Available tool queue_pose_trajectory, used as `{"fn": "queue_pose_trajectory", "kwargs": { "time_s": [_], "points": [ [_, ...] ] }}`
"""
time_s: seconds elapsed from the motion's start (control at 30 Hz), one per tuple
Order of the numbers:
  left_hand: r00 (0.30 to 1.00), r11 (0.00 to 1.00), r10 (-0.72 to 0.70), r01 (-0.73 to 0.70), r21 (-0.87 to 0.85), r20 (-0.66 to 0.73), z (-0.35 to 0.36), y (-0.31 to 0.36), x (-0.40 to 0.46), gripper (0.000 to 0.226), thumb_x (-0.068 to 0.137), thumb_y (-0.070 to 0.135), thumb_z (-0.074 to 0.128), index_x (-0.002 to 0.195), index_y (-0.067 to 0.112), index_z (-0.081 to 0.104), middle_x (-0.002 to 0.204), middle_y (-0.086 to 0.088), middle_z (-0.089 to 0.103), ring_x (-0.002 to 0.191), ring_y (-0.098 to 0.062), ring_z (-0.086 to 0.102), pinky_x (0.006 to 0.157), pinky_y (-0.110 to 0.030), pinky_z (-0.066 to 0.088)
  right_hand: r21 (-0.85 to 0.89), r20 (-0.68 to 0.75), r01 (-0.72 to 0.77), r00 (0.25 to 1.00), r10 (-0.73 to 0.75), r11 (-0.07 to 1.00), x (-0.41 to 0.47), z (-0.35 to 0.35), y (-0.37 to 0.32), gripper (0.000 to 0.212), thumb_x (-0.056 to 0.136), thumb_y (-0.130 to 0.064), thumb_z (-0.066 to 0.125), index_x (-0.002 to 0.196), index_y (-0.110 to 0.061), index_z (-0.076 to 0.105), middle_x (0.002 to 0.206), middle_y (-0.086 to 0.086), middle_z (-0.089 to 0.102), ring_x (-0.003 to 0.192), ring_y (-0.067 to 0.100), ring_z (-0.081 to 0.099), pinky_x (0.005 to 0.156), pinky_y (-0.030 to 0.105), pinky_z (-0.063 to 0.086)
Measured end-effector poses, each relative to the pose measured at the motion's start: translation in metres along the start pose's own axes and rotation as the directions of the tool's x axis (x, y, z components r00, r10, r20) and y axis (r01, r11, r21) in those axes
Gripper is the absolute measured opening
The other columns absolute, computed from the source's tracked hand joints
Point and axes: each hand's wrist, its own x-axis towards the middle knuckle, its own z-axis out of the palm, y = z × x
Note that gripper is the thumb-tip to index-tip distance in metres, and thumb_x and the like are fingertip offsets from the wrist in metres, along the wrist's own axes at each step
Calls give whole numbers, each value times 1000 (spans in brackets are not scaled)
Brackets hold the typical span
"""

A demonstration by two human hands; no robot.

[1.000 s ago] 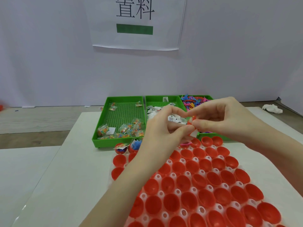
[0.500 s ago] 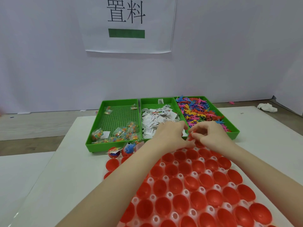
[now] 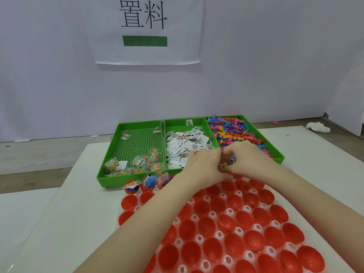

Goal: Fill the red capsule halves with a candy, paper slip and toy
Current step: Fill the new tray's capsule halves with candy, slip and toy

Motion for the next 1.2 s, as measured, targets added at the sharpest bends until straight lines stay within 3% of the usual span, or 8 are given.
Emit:
{"fn": "queue_pose_trajectory", "kwargs": {
  "time_s": [0.13,0.27,0.33,0.4,0.5,0.67,0.97,1.2],
  "points": [
    [999,988,-26,23,-155,-18,-26,-9,-10,69,72,52,70,129,25,43,121,8,56,112,-13,49,97,-35,25,117,83,-17,997,7,993,1,-8,6,24,70,-38,74,91,-29,67,77,-17,60,73,3,57,70,29,51],
    [976,806,-104,-30,-592,-192,-73,-51,-29,27,75,38,71,99,33,60,94,18,65,83,5,60,71,-6,46,385,-68,-30,996,61,922,7,-13,23,19,71,-44,74,77,-27,69,76,-16,65,72,-3,57,61,15,40],
    [916,736,-272,0,-677,-296,-86,-84,-38,9,83,31,64,92,29,64,87,16,66,73,6,61,66,-8,47,437,-186,-86,965,183,895,15,-11,37,18,78,-40,69,79,-22,71,82,-10,69,78,2,59,66,20,42],
    [867,755,-419,169,-633,-269,-84,-118,-45,19,89,26,59,103,16,65,95,4,66,83,-4,59,76,-19,46,294,-208,-202,940,269,934,24,-5,56,28,84,-36,64,98,-13,69,102,4,69,92,15,60,80,28,44],
    [855,837,-508,458,-300,-110,-66,-158,-55,41,89,31,58,125,11,55,128,-7,57,114,-20,53,96,-32,38,113,45,-337,941,334,935,31,4,74,61,83,-41,64,131,-6,49,136,12,50,122,26,48,100,35,38],
    [852,848,-524,522,89,-5,-48,-171,-60,60,84,52,57,135,23,46,136,-5,52,123,-23,48,97,-31,39,157,25,-372,928,373,915,36,13,83,43,78,-31,72,114,-9,64,116,12,63,100,22,56,83,28,41],
    [877,909,-404,354,-220,-259,-36,-166,-61,11,82,14,67,81,21,60,74,7,63,68,-10,60,68,-24,48,150,-58,-318,942,330,936,37,16,77,7,83,-9,66,88,-8,71,86,5,60,72,11,49,70,24,36],
    [680,757,-584,259,-600,-443,-41,-159,-61,24,87,18,62,111,16,57,74,2,56,69,-13,53,55,-23,43,104,-223,-312,918,328,944,39,18,78,9,86,-11,56,79,-14,59,83,0,57,82,20,51,80,35,42]
  ]
}}
